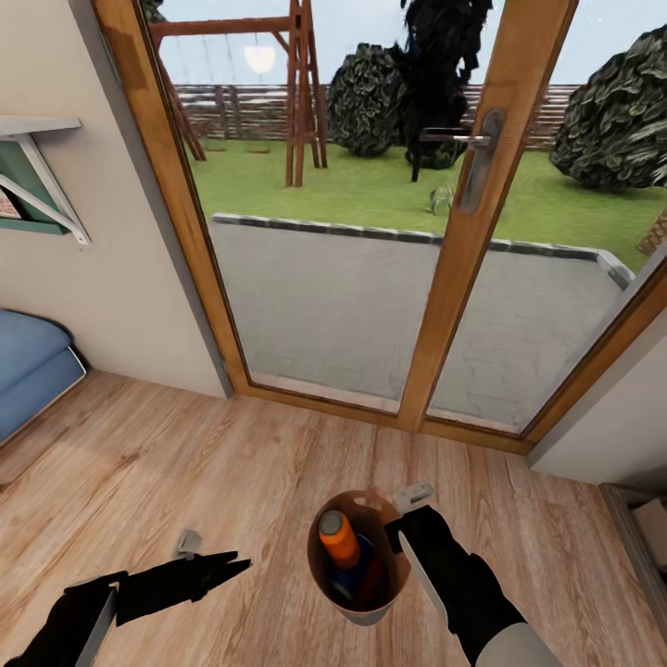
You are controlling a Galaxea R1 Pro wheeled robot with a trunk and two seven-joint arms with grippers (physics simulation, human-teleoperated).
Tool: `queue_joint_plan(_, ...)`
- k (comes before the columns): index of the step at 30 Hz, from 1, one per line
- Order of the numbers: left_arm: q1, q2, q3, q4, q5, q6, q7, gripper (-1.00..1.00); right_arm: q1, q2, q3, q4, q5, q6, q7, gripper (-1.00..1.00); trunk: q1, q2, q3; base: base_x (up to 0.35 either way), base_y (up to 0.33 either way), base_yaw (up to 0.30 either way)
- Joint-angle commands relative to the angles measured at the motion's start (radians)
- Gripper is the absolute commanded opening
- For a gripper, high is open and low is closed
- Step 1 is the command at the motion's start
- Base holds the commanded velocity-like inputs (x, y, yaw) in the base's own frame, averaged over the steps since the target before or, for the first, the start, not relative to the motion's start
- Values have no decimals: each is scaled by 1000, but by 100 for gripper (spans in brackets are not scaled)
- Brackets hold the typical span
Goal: Put the three can of soda from the living room inside the tash can in the kitchen.
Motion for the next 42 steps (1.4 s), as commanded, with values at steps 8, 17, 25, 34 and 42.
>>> queue_joint_plan(8, 0, 23, 27, 16, -1, -95, 10, 100, 0, -1, -1, -1, -11, -90, 7, -100, 0, 0, 0, 0, 0, 0)
queue_joint_plan(17, 0, 23, 30, 51, -1, -114, 92, 100, 0, -1, -2, -4, -11, -122, 7, -100, 0, 0, 0, 0, 0, 0)
queue_joint_plan(25, 0, 23, 30, 51, -1, -115, 109, 100, 0, -1, 0, -6, -11, -123, 7, -100, 4, -7, -3, 0, 0, 0)
queue_joint_plan(34, 0, 23, 30, 51, -1, -115, 110, 100, 0, -1, 0, -6, -11, -123, 7, -100, 38, -70, -31, 0, 0, 0)
queue_joint_plan(42, 0, 23, 31, 51, -1, -115, 110, 100, 0, -1, 0, -7, -11, -124, 8, -100, 69, -126, -56, 0, 0, 0)
